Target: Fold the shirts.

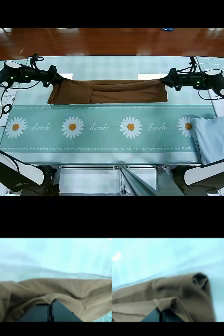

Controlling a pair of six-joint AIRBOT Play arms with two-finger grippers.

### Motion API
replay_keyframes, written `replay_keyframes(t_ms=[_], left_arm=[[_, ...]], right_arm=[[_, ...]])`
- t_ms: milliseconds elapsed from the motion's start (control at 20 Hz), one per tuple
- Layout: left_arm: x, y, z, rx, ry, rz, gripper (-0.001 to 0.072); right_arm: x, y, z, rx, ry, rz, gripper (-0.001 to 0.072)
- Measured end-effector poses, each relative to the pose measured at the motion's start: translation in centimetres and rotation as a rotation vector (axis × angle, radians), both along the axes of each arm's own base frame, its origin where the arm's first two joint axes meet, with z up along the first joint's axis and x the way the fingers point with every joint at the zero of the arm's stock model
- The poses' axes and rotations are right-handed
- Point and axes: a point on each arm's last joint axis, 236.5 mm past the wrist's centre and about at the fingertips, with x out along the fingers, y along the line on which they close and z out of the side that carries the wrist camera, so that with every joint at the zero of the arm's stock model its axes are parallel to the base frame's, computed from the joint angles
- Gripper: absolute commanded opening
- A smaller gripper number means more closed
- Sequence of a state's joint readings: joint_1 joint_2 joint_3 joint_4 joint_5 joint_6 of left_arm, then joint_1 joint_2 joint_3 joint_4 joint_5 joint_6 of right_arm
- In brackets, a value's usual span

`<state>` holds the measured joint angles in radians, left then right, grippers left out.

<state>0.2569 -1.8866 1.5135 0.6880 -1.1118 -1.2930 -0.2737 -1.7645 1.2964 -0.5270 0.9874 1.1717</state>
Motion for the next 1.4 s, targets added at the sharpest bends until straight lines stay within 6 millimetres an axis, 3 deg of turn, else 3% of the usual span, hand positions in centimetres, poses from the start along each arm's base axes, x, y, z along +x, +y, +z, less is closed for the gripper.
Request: replay_keyframes(t_ms=[50,100,150,200,300,400,600,750,850,1050,1250,1400], left_arm=[[0.2,0.0,-0.2,0.0,0.001,0.005,0.0021],[0.3,0.1,-0.5,0.001,0.002,0.007,0.0099],[0.4,0.1,-0.6,0.003,0.002,0.008,0.0415],[0.6,0.2,-0.6,0.005,-0.001,0.013,0.0508],[0.7,0.6,-0.1,0.006,-0.008,0.01,0.0508],[0.3,2.1,1.3,0.025,-0.02,0.0,0.0508],[-1.9,6.8,5.7,0.141,-0.059,0.023,0.0508],[-6.1,7.2,8.5,0.213,-0.095,0.011,0.0507],[-8.6,6.5,9.1,0.262,-0.131,0.04,0.0507],[-13.9,3.0,7.7,0.302,-0.152,0.03,0.0507],[-15.9,0.1,6.5,0.31,-0.156,-0.008,0.0507],[-16.2,-1.2,6.2,0.311,-0.165,-0.029,0.0507]], right_arm=[[0.3,-0.1,-0.3,-0.003,0.0,-0.005,0.0029],[0.6,-0.2,-0.5,-0.005,0.0,-0.009,0.0161],[0.8,-0.3,-0.7,-0.006,0.001,-0.015,0.0408],[1.0,-0.5,-0.8,-0.007,0.001,-0.024,0.0412],[1.3,-0.8,-0.3,0.003,-0.003,-0.026,0.0413],[0.8,-1.5,1.9,0.019,-0.02,0.014,0.0413],[-1.9,-7.5,6.2,-0.062,-0.052,0.013,0.0413],[-5.2,-11.8,5.7,-0.133,0.0,-0.066,0.0417],[-7.1,-12.4,3.5,-0.126,0.057,-0.11,0.0418],[-8.2,-10.5,-1.0,-0.053,0.122,-0.14,0.042],[-7.0,-7.0,-3.6,0.036,0.15,-0.111,0.0421],[-5.5,-4.1,-4.3,0.082,0.156,-0.062,0.0421]])
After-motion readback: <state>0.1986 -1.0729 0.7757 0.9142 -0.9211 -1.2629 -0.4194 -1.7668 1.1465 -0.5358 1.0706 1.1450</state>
